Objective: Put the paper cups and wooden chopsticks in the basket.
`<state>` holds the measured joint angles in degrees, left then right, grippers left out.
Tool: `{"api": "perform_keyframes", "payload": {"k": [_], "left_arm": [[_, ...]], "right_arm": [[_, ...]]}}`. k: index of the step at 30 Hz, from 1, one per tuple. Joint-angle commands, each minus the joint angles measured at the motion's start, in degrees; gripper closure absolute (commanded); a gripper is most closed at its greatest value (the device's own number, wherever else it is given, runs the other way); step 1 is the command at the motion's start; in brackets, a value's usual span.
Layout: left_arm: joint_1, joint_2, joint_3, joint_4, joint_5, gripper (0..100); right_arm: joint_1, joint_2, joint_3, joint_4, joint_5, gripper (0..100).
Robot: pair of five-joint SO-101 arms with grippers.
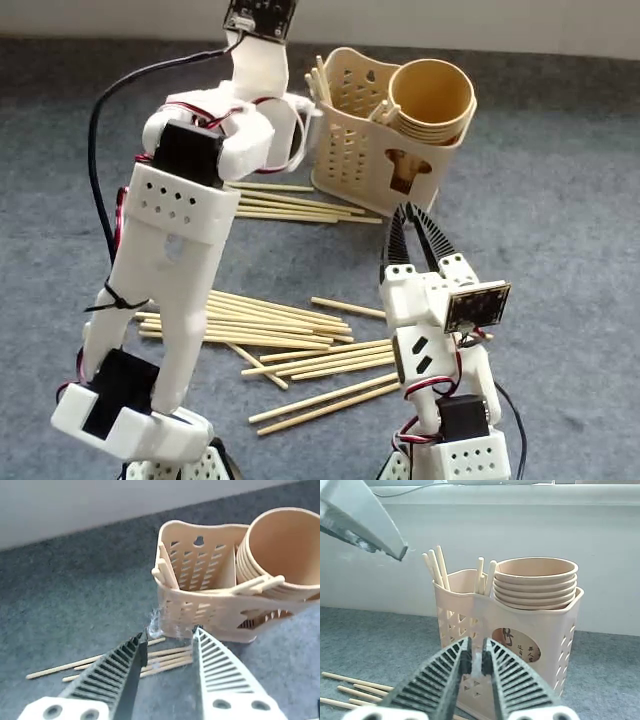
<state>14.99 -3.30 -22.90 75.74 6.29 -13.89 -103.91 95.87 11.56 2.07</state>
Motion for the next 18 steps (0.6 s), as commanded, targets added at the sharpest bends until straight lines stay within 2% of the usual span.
{"api": "perform_keyframes", "payload": {"k": [1,10,13,18], "left_arm": [[-0.84,-1.36,-5.58,8.7,-6.51,84],[-1.98,-1.27,-5.23,21.36,-15.56,84],[-1.98,-1.27,-4.7,23.65,-15.91,84],[-1.98,-1.27,4.18,23.91,-23.74,84]], "right_arm": [[0.57,-0.75,5.14,-0.22,0.44,95.0],[0.57,-0.75,5.14,-0.22,0.44,95.0],[0.57,-0.75,5.14,-0.22,0.44,95.0],[0.57,-0.75,5.14,-0.22,0.44,95.0]]}}
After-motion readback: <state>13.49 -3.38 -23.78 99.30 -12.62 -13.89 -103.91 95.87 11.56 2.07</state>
